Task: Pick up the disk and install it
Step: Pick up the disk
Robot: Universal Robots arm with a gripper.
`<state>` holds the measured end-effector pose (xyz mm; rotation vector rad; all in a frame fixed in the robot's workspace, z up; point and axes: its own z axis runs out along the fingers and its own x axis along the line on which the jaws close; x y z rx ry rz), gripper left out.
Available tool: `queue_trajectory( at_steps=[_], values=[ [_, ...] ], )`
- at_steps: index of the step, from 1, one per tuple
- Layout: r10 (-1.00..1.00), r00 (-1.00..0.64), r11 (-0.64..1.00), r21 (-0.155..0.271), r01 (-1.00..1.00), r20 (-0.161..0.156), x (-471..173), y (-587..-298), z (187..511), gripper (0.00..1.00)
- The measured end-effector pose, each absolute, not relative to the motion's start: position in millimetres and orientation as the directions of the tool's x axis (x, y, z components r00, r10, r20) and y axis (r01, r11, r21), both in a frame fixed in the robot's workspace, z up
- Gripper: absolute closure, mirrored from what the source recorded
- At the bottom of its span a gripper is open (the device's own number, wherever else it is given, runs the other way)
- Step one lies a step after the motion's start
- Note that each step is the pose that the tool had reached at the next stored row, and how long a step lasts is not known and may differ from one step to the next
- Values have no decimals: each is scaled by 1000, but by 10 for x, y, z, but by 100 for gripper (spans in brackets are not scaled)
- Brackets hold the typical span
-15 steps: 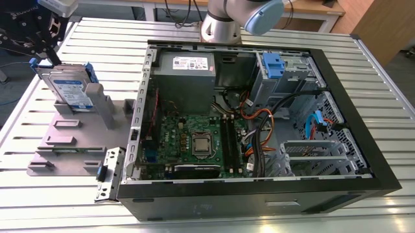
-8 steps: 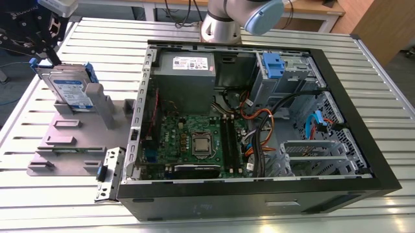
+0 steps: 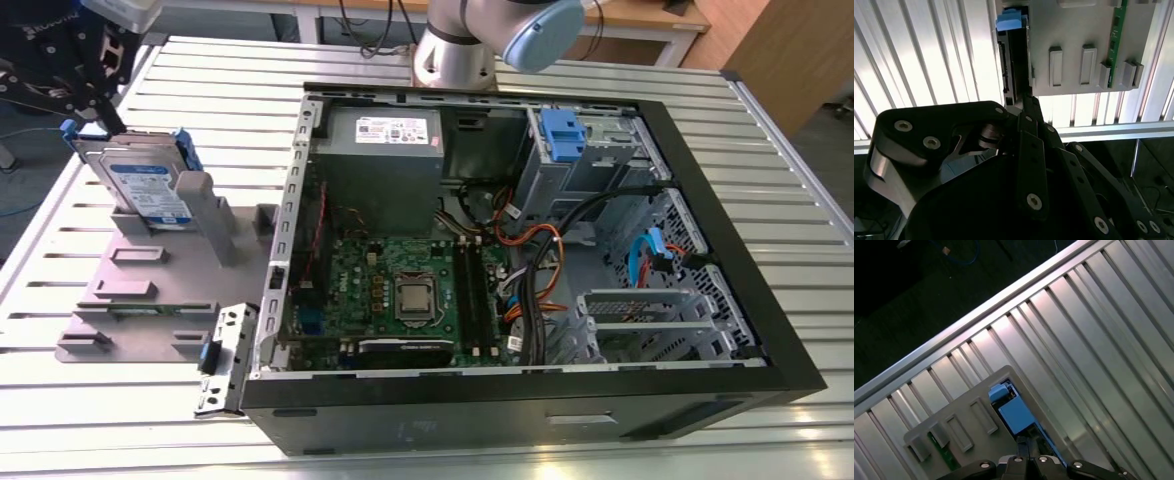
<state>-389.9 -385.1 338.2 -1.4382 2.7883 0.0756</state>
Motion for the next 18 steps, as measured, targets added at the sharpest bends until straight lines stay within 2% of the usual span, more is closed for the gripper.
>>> queue_trajectory(
  at_steps=[18],
  values=[
    [-860, -510, 509, 41, -860, -25, -3899, -3851, 3382, 89]
  ],
)
